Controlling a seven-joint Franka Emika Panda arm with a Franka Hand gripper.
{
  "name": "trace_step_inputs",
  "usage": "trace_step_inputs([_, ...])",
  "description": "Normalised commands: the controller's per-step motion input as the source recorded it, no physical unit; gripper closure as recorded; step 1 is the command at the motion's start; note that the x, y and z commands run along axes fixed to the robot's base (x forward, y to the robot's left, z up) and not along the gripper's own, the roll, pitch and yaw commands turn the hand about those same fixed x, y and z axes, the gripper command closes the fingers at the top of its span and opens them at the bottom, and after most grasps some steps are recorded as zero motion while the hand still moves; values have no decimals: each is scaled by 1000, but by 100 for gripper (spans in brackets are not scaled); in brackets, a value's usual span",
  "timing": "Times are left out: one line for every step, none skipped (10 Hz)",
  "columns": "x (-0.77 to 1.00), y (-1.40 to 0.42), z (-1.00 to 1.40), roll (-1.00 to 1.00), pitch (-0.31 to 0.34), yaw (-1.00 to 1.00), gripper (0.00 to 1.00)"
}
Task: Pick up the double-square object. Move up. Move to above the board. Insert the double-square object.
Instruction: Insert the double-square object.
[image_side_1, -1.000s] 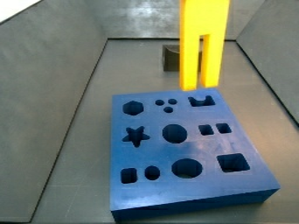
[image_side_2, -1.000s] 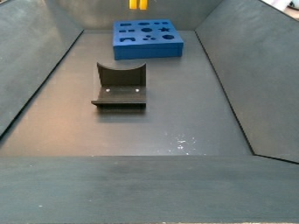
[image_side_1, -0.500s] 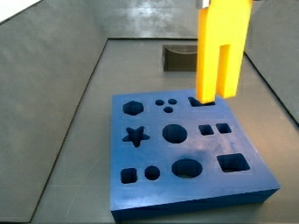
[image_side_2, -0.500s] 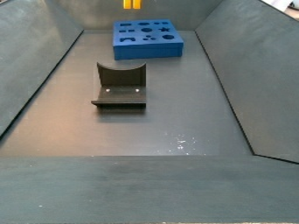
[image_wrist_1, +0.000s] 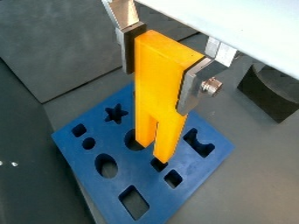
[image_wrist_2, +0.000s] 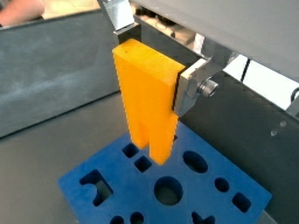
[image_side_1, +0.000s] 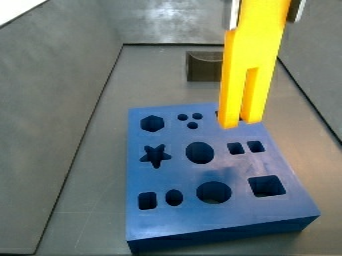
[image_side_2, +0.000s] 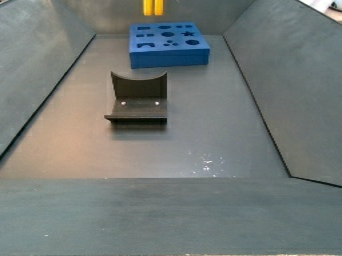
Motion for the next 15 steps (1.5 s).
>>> trace_step_inputs([714, -89, -103, 286, 183, -109, 100])
trace_step_inputs([703, -11, 0, 0, 77, -83, 100])
trace_step_inputs([174, 0, 0, 0, 0, -74, 100])
trace_step_inputs([657, 0, 0, 0, -16, -129, 100])
trace_step_inputs([937, 0, -149, 43, 0, -94, 100])
trace_step_inputs([971, 0, -191, 77, 0, 0, 100])
trace_step_inputs([709, 0, -234, 114, 33, 0, 100])
trace_step_inputs([466, -9, -294, 96, 43, 23, 100])
trace_step_inputs([500, -17, -320, 70, 19, 3, 100])
trace_step_inputs([534, -14, -331, 49, 0, 6, 100])
trace_step_inputs([560, -6, -306, 43, 0, 9, 100])
trace_step_inputs([543, 0, -237, 9, 0, 0, 100])
trace_step_inputs([343, 0, -154, 9, 0, 0, 100])
trace_step_inputs([0, 0, 0, 4, -10, 0, 100])
trace_step_inputs([0, 0, -26, 0, 0, 0, 100])
